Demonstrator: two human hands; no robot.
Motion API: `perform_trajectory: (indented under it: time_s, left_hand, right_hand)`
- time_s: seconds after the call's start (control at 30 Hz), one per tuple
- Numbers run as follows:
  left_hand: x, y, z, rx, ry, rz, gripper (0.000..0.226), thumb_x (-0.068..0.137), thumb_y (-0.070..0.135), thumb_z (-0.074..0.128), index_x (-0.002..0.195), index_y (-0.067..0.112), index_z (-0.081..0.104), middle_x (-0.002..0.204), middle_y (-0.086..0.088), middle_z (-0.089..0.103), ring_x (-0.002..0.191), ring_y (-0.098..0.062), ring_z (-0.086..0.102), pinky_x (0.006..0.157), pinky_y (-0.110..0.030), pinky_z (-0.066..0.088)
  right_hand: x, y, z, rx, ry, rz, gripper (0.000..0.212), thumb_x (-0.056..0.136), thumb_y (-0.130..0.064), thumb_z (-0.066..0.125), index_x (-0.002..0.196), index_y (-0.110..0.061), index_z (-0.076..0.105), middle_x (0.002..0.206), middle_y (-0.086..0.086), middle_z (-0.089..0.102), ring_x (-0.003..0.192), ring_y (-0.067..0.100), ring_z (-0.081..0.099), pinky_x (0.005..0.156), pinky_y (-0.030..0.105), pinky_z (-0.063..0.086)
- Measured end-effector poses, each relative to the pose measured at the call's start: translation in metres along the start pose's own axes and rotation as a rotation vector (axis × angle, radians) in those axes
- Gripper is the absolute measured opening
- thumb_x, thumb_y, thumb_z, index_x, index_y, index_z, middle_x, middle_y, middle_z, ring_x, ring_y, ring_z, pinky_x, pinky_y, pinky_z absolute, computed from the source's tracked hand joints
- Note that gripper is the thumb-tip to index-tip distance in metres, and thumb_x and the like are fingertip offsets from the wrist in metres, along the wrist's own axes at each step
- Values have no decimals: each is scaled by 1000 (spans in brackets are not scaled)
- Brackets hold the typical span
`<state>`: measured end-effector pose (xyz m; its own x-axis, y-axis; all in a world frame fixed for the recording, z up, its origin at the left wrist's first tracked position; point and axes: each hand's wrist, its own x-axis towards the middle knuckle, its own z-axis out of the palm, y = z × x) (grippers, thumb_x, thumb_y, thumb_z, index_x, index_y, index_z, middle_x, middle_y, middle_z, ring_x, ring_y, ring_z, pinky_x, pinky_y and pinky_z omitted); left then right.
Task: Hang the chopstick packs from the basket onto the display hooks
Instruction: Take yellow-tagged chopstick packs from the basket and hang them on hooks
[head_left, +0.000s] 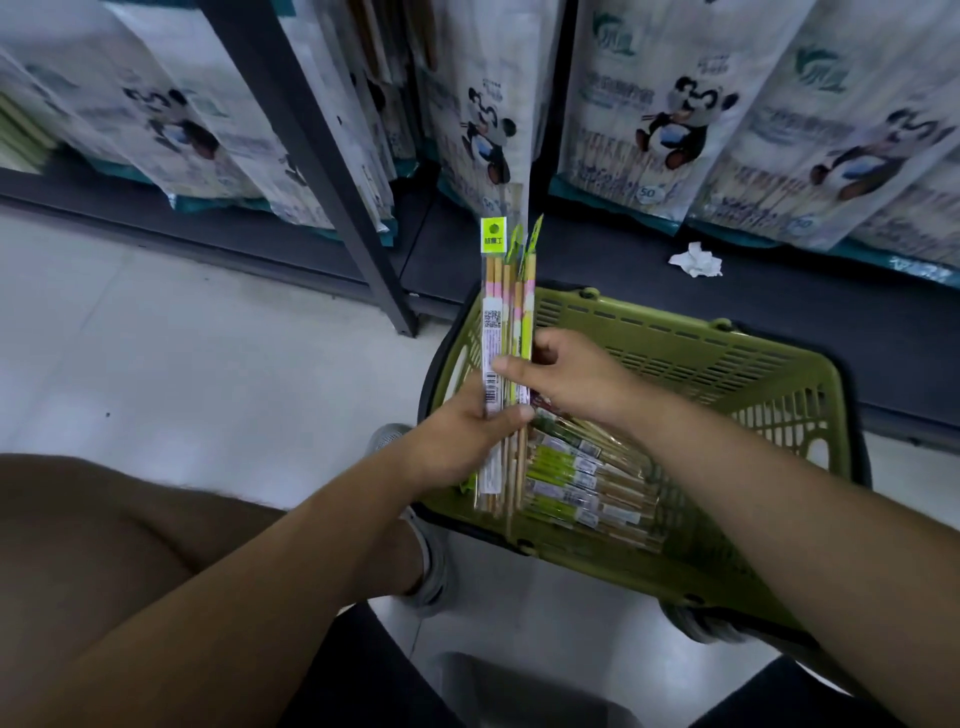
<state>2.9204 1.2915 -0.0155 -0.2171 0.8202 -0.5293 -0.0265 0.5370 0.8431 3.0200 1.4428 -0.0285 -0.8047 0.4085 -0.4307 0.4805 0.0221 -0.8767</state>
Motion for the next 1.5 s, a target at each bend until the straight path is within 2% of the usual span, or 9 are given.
perform_trajectory:
  time_s: [0.07, 0.17, 0.23, 0.33, 0.43, 0.6, 0.7, 0.9, 1.5]
  left_hand:
    - [-2, 1, -3, -4, -16, -7, 58, 105, 25, 57, 156, 23, 32, 139, 6, 61, 126, -6, 59, 105, -27, 48]
    - [-3, 4, -16, 35, 10, 8, 22, 104, 17, 58, 125, 25, 57, 104, 18, 71, 95, 6, 65, 84, -17, 50]
    - [-1, 5, -28, 44, 93, 17, 21, 104, 13, 58, 124, 21, 56, 105, 3, 68, 89, -8, 65, 80, -24, 55]
    - [2, 4, -40, -66, 232, 8, 29, 104, 5, 55, 131, -2, 48, 97, -21, 55, 77, -26, 61, 66, -32, 59]
    - [5, -3, -41, -107, 300, -19, 26, 104, 3, 55, 128, -4, 47, 93, -19, 57, 72, -23, 63, 63, -31, 59]
    - [11, -12, -39, -140, 303, -44, 28, 104, 4, 56, 128, -6, 47, 89, -12, 62, 75, -23, 63, 69, -40, 59]
    - [13, -13, -40, -148, 301, -46, 31, 104, 6, 56, 130, -7, 46, 90, -13, 62, 77, -26, 63, 74, -45, 60]
    - [18, -15, -38, -145, 279, -55, 29, 104, 7, 57, 130, -2, 47, 91, -13, 61, 77, -25, 64, 76, -44, 61]
    - [20, -17, -36, -152, 276, -37, 28, 104, 6, 56, 129, -2, 47, 93, -15, 61, 76, -24, 64, 73, -41, 61]
  right_hand:
    - [0, 3, 2, -69, -11, 4, 43, 84, -61, 66, 109, -27, 73, 105, -10, 76, 97, 9, 72, 90, 34, 56]
    - [4, 17, -2, 21, -21, 99, 74, 74, -79, 56, 119, -21, 68, 101, -7, 72, 85, 13, 69, 71, 32, 55]
    - [6, 42, -7, 53, -2, 161, 51, 85, -70, 55, 110, -27, 68, 92, -5, 72, 77, 12, 66, 61, 26, 52]
    - [7, 105, -9, -323, 10, 232, 22, 97, -38, 66, 111, -23, 70, 106, -3, 71, 90, 14, 64, 69, 26, 49]
    - [0, 157, -2, -590, -123, 331, 40, 95, -33, 69, 132, -19, 63, 124, 5, 66, 108, 24, 64, 90, 32, 51]
    - [3, 173, 7, -945, -99, 280, 47, 90, -49, 68, 131, -27, 59, 125, 3, 62, 104, 25, 61, 82, 33, 53]
    - [9, 170, 12, -969, -112, 308, 45, 90, -46, 72, 126, -23, 59, 119, 6, 65, 89, 22, 55, 68, 30, 43]
    - [12, 173, 21, -916, -71, 297, 36, 90, -36, 74, 117, -17, 59, 120, 10, 57, 99, 24, 49, 72, 29, 35]
    - [-1, 173, 26, -849, -88, 232, 41, 95, -37, 67, 132, -19, 60, 122, 10, 62, 110, 28, 59, 88, 37, 52]
